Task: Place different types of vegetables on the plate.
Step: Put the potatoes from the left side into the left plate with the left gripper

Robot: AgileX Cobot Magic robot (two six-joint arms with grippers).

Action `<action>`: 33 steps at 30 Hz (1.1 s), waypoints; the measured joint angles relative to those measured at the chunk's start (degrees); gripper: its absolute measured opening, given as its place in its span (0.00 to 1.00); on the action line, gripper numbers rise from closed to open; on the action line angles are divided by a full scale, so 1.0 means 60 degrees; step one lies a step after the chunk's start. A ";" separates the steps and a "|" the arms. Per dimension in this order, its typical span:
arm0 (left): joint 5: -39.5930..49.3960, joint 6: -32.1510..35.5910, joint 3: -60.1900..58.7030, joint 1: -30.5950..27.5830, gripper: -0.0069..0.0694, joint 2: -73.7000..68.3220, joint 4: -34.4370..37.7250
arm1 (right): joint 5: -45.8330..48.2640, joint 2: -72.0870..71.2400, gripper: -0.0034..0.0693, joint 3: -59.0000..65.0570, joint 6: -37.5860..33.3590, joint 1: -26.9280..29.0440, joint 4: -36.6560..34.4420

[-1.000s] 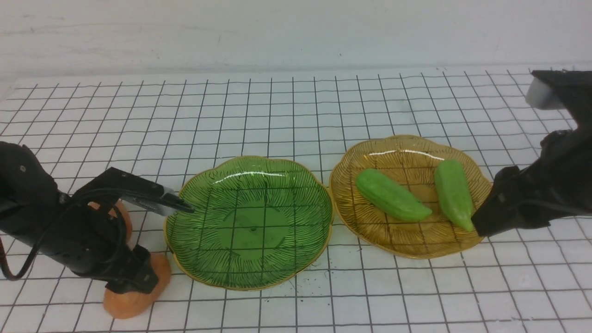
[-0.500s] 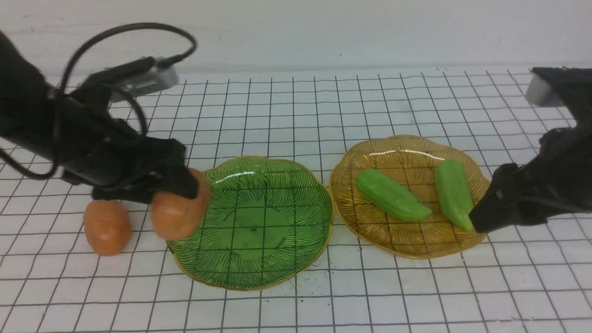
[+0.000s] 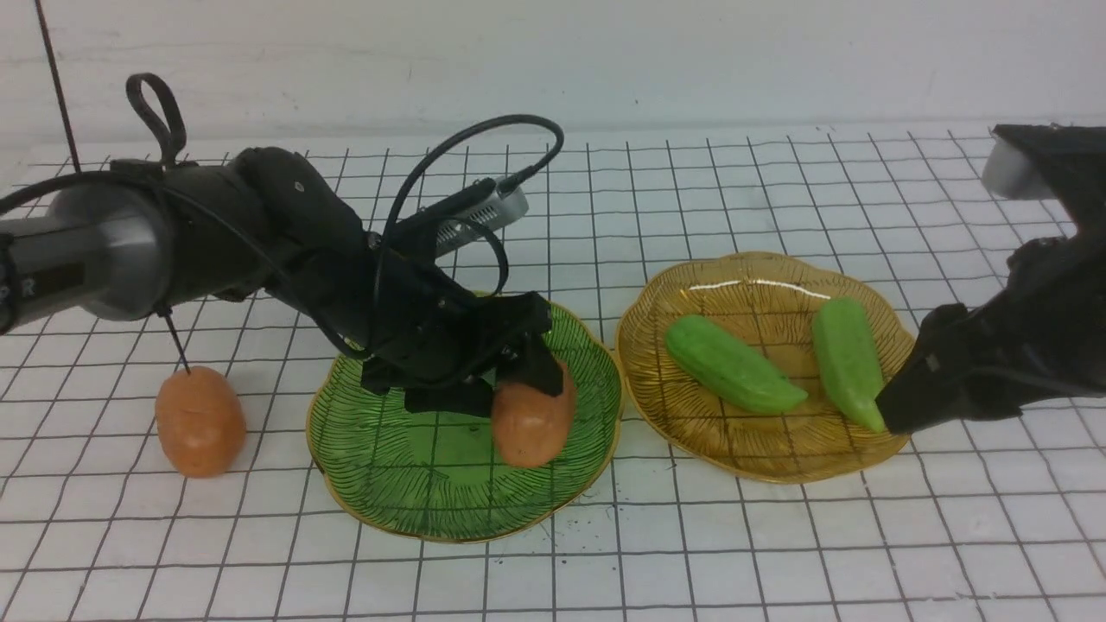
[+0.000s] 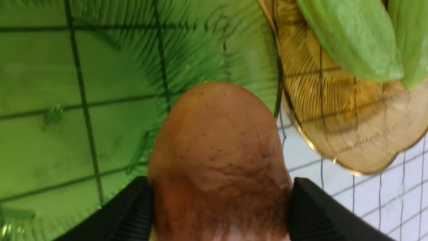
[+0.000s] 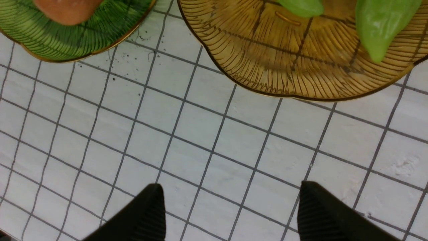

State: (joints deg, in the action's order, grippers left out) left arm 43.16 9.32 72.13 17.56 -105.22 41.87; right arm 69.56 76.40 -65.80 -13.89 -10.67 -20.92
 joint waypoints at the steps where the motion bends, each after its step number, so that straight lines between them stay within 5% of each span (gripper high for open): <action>1: 0.0011 0.0003 0.0035 -0.0044 0.79 0.0000 0.0025 | -0.0014 0.0000 0.71 0.0000 -0.0011 0.0000 0.0000; 5: 0.0357 0.0061 0.0396 -0.0436 0.89 0.0000 0.0077 | -0.0043 0.0000 0.71 0.0000 -0.0098 0.0000 0.0000; 12: 0.2182 -0.0033 0.1487 -0.1920 0.83 0.0000 -0.0459 | -0.0042 0.0000 0.71 0.0000 -0.0119 0.0000 0.0000; 20: 0.4276 -0.1990 0.2687 -0.4554 0.19 0.0019 -0.4538 | -0.0050 0.0000 0.71 0.0000 -0.0215 0.0000 0.0000; 22: 0.4348 -0.2311 0.2650 -0.4695 0.12 0.0030 -0.5120 | -0.0045 0.0000 0.71 0.0000 -0.0222 0.0000 -0.0008; 28: 0.4456 -0.2529 0.2580 -0.4453 0.10 -0.0034 -0.5638 | -0.0053 0.0000 0.71 0.0000 -0.0222 0.0000 -0.0008; 33: 0.4491 -0.2871 0.2580 -0.4049 0.29 -0.0369 -0.6109 | -0.0068 0.0000 0.71 0.0000 -0.0222 0.0000 -0.0008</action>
State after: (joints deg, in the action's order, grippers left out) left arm 70.10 -7.90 87.61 -6.73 -107.43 5.22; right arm 69.15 76.40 -65.80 -15.22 -10.67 -20.97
